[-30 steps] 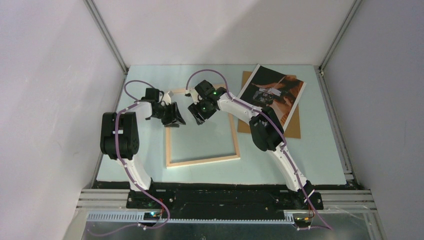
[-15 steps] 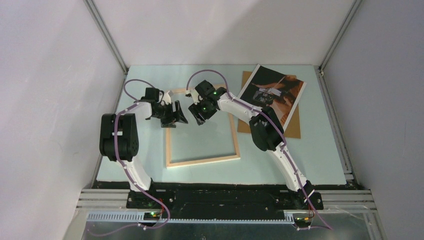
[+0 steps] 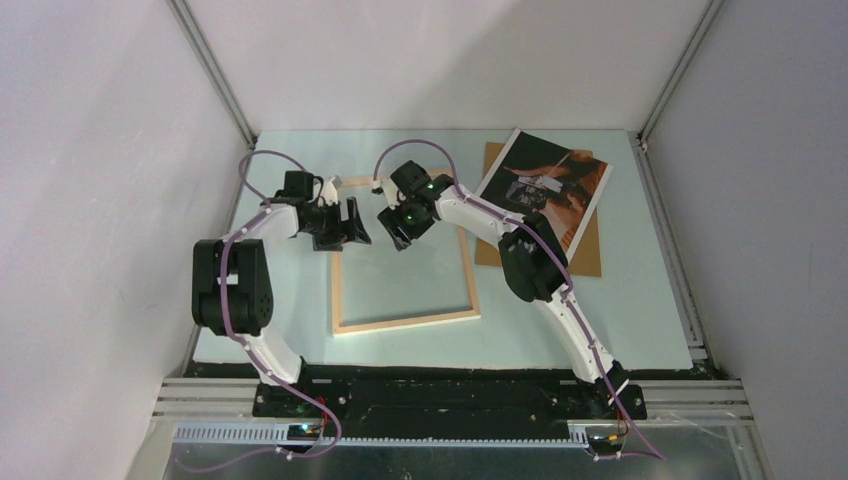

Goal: Put the photo into the frame
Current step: Place the photo frame item in the photo frame.

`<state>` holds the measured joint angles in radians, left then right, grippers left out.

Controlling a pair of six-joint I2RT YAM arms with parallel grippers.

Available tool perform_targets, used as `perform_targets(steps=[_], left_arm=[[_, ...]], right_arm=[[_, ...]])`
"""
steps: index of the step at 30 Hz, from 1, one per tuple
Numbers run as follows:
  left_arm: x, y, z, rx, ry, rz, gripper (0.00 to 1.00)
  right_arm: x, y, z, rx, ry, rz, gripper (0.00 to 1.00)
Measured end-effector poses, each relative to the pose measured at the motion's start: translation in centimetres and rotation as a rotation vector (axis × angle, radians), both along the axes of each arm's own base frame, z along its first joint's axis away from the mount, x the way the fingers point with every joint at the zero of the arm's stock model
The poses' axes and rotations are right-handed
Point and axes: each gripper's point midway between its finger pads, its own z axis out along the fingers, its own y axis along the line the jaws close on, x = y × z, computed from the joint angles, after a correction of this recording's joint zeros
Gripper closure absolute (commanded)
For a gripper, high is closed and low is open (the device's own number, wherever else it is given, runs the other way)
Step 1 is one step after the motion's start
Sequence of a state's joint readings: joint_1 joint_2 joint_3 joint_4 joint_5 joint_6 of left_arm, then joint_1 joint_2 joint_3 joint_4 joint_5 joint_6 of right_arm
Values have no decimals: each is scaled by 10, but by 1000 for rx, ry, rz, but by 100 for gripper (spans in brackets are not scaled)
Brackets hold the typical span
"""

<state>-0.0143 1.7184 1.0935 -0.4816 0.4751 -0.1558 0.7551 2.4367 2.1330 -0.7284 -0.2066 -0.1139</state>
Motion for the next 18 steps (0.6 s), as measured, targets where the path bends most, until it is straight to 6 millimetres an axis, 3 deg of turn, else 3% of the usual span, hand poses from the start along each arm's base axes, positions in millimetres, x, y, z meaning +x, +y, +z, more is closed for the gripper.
perform_targets(steps=[18], left_arm=[[-8, 32, 28, 121, -65, 37, 8]], right_arm=[[-1, -1, -4, -4, 5, 0, 35]])
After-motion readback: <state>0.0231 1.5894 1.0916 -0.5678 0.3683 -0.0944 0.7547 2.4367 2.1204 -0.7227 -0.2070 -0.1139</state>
